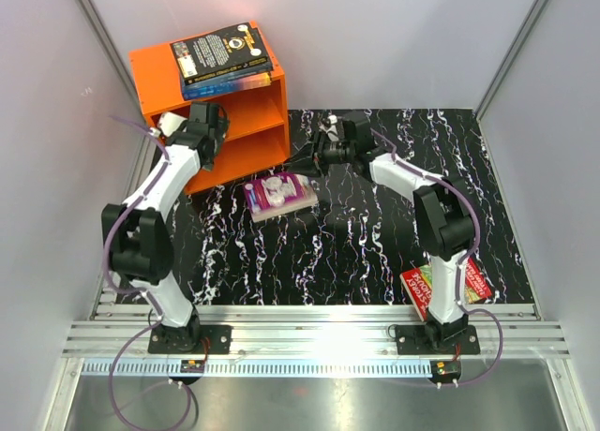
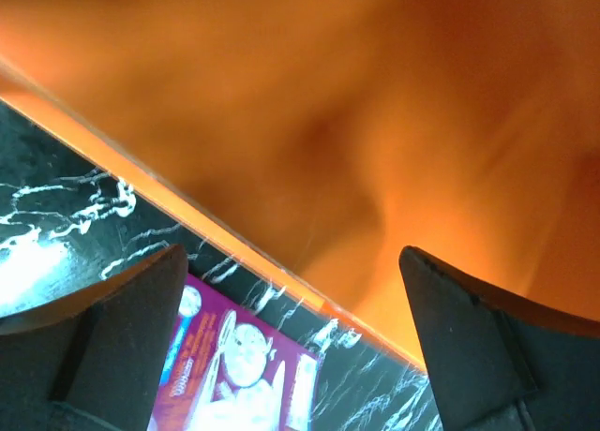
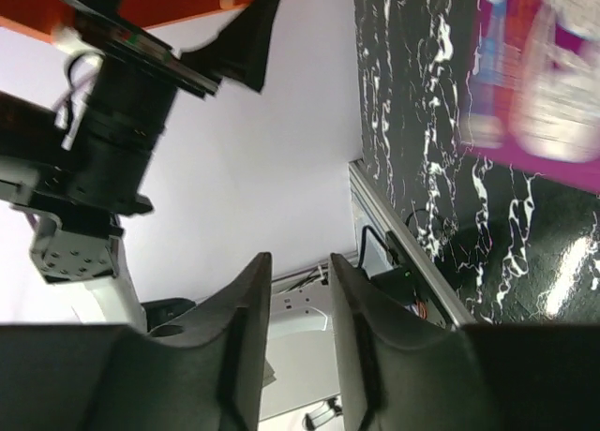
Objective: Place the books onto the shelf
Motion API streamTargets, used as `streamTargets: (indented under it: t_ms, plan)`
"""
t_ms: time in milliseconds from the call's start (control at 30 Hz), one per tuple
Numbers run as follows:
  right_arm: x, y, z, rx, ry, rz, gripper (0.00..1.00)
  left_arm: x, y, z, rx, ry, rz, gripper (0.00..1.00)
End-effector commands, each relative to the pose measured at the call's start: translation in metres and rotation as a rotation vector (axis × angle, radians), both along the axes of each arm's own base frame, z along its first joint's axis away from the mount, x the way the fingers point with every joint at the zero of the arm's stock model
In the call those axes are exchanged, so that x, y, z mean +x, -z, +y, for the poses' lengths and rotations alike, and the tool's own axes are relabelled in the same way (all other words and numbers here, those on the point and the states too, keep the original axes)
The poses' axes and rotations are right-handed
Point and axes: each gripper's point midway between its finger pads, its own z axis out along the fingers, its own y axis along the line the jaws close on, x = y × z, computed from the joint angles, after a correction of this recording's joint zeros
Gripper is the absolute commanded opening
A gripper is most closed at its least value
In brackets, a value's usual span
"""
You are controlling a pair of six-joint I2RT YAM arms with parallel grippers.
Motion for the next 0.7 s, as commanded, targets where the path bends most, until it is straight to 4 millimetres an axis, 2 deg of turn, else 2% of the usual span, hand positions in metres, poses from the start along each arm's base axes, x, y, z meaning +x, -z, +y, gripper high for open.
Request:
streamTargets:
  t_ms: [0, 67, 100, 133, 167, 200, 233, 267, 300, 333, 367, 433, 467, 533, 567, 667]
  plan:
    - [-0.011, -0.005, 0.007, 0.018, -0.024, -0.042, 0.41, 0.019, -0.022, -0.017, -0.031, 0.193, -0.042, 0.99]
    - [-0.015, 0.002, -0.003, -0.012, -0.01, -0.027, 0.56, 0.007, -0.027, -0.034, -0.021, 0.356, -0.043, 0.99]
    - [-0.02, 0.015, -0.009, -0.042, -0.01, -0.02, 0.59, 0.001, -0.024, -0.041, -0.031, 0.415, -0.045, 0.99]
    - [-0.022, 0.02, -0.013, -0.06, -0.007, -0.015, 0.62, -0.008, -0.003, -0.046, -0.05, 0.475, -0.042, 0.99]
    - [-0.026, 0.025, -0.022, -0.087, -0.011, -0.014, 0.7, -0.023, -0.011, -0.062, -0.094, 0.572, -0.082, 0.99]
    - [-0.033, 0.036, -0.028, -0.12, -0.016, 0.011, 0.74, -0.027, -0.01, -0.068, -0.118, 0.601, -0.116, 0.99]
    - [-0.036, 0.043, -0.034, -0.155, -0.014, 0.012, 0.77, -0.047, 0.017, -0.073, -0.152, 0.631, -0.071, 0.99]
    - [-0.049, 0.055, -0.045, -0.225, -0.036, 0.026, 0.84, -0.057, 0.018, -0.082, -0.176, 0.69, -0.086, 0.99]
    - [-0.055, 0.062, -0.051, -0.272, -0.042, 0.026, 0.89, -0.066, 0.011, -0.087, -0.171, 0.722, -0.124, 0.99]
    - [-0.065, 0.08, -0.065, -0.382, -0.024, 0.075, 0.91, -0.079, 0.023, -0.091, -0.159, 0.768, -0.1, 0.99]
    - [-0.07, 0.084, -0.074, -0.438, -0.038, 0.023, 0.93, -0.086, 0.025, -0.092, -0.142, 0.79, -0.092, 0.99]
    - [-0.076, 0.109, -0.095, -0.554, -0.003, 0.059, 0.97, -0.104, 0.028, -0.093, -0.09, 0.843, -0.06, 0.99]
    - [-0.082, 0.122, -0.102, -0.575, 0.006, 0.095, 0.98, -0.113, 0.039, -0.091, -0.081, 0.85, -0.033, 0.99]
    - [-0.075, 0.133, -0.115, -0.586, 0.049, 0.125, 0.97, -0.122, 0.04, -0.092, -0.06, 0.863, -0.044, 0.99]
    - [-0.069, 0.139, -0.117, -0.59, 0.069, 0.131, 0.97, -0.129, 0.05, -0.091, -0.056, 0.871, -0.03, 0.99]
    - [-0.044, 0.149, -0.126, -0.622, 0.115, 0.115, 0.96, -0.132, 0.062, -0.094, -0.041, 0.879, -0.023, 0.99]
